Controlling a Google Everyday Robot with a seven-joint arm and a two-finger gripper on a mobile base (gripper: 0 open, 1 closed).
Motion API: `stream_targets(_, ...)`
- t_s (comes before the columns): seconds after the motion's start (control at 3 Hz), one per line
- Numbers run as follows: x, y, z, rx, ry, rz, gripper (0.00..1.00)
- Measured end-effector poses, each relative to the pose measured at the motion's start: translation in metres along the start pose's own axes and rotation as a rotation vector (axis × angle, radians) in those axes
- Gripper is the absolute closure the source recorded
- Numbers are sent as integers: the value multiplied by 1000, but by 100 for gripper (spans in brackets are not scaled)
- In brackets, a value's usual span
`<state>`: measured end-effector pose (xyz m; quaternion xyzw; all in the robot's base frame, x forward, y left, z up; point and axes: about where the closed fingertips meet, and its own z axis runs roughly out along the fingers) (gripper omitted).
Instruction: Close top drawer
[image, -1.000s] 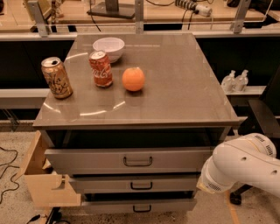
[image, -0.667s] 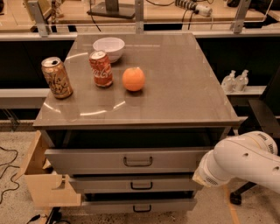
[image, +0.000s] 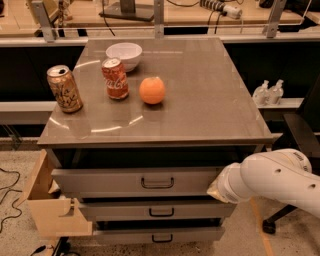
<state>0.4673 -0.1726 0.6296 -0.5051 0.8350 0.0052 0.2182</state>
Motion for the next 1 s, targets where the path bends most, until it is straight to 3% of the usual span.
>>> stream_targets(0.33, -26, -14, 12, 18, -81, -5, 100)
stream_targets(1.0, -21, -9, 9, 18, -84, -5, 100)
